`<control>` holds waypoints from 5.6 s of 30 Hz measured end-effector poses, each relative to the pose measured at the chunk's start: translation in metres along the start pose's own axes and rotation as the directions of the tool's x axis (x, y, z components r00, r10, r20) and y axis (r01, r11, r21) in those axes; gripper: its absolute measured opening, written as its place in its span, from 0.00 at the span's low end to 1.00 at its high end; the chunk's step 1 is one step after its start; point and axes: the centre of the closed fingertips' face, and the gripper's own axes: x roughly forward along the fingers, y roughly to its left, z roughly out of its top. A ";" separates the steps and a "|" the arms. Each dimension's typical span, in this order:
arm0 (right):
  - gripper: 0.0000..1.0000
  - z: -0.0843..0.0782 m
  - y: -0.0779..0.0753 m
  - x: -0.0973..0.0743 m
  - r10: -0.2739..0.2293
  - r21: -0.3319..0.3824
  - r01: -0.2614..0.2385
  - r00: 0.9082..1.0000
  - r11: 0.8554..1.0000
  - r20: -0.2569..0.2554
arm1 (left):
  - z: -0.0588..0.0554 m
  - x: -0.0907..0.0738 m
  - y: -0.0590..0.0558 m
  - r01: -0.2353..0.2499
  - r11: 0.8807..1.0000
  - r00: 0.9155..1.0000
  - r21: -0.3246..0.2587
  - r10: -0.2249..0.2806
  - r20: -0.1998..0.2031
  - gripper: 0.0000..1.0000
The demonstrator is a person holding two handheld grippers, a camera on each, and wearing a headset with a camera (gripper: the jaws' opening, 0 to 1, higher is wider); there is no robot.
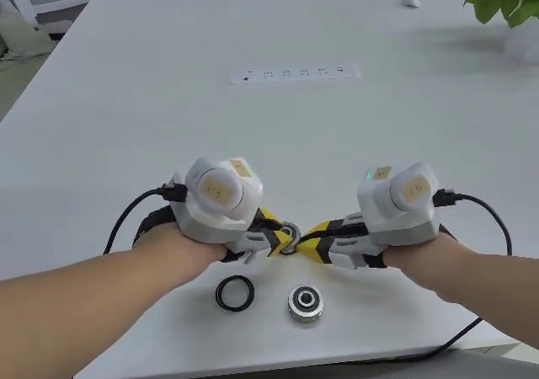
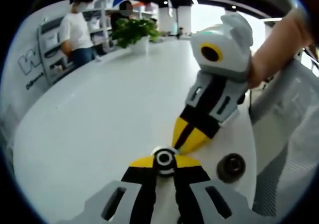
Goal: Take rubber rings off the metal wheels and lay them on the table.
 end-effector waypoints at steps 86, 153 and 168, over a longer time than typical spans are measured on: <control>0.00 0.024 0.009 -0.010 0.071 0.254 -0.107 0.987 0.961 0.145 | -0.002 0.002 -0.004 -0.017 0.999 0.998 0.039 0.019 -0.054 0.12; 0.00 0.026 0.016 -0.013 0.106 0.283 -0.145 0.983 0.948 0.148 | 0.016 -0.061 -0.020 0.032 0.998 0.997 -0.047 -0.028 0.074 0.47; 0.00 0.041 0.022 -0.014 0.130 0.288 -0.181 0.973 0.940 0.189 | 0.008 -0.086 -0.017 0.007 0.998 0.996 -0.056 -0.002 0.093 0.53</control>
